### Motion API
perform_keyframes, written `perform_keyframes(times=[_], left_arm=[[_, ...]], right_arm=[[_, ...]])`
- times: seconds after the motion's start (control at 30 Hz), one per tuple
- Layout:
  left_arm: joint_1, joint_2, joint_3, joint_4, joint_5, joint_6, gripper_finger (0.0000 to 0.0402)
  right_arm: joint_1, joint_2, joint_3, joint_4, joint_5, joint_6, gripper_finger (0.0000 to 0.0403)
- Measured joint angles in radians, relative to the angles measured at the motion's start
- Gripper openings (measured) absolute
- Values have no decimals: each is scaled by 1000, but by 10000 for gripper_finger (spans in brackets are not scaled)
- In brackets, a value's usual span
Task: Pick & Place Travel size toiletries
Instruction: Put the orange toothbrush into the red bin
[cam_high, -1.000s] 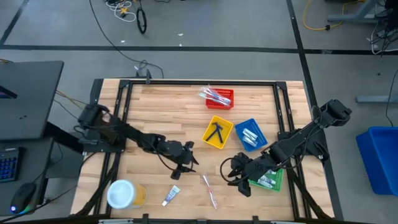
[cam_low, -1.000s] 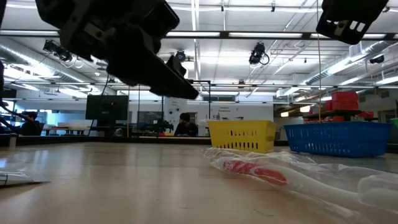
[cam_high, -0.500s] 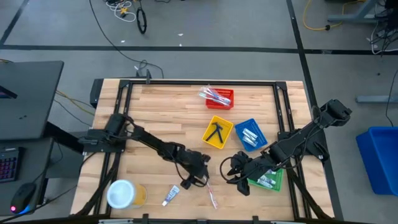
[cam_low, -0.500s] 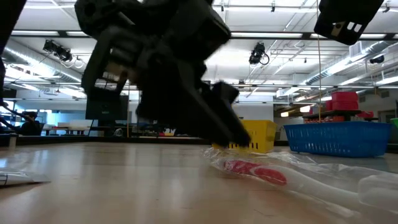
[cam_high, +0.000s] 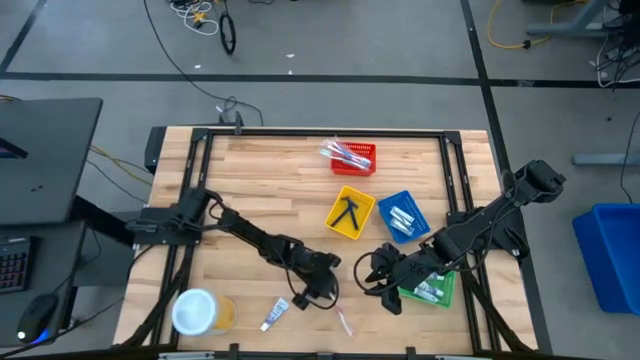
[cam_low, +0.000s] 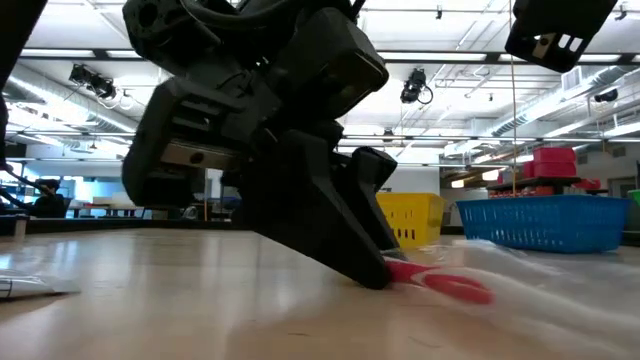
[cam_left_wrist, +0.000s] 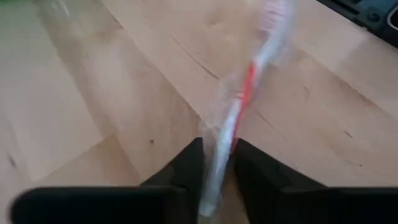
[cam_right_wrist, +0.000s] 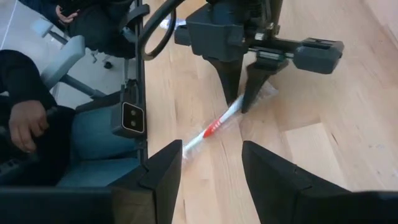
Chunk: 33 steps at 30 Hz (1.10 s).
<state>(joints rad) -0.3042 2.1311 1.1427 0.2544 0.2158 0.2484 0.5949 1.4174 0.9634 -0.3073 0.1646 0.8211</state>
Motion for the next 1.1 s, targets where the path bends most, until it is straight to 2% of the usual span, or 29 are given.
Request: perform_keyframes(times=[0.13, 0.27, 0.4, 0.53, 0.7, 0.8, 0.9, 1.0, 1.1], left_arm=[[0, -13, -1, -23, 24, 30, 37], [1, -87, -9, -134, -13, 43, 31], [3, -211, -6, -294, -117, 4, 31], [0, -313, -8, -489, -263, -71, 37], [-9, -380, -4, -508, -400, -171, 32], [-15, -380, -6, -511, -449, -194, 39], [-17, -379, -6, -526, -465, -206, 41], [-16, -377, -6, -549, -499, -215, 36], [-16, -377, -6, -547, -574, -231, 33]], right_arm=[[0, 0, 0, -5, -1, -11, 174], [-4, 0, 0, -2, 41, -70, 174], [-27, 0, 0, -2, 180, -104, 172], [-66, 2, 0, 8, 256, -175, 185], [-138, 59, 0, 100, 263, -370, 230], [-168, 124, 0, 167, 265, -487, 253], [-181, 199, 0, 247, 275, -606, 260], [-198, 259, 0, 345, 255, -599, 252], [-218, 307, 0, 356, 220, -535, 240]])
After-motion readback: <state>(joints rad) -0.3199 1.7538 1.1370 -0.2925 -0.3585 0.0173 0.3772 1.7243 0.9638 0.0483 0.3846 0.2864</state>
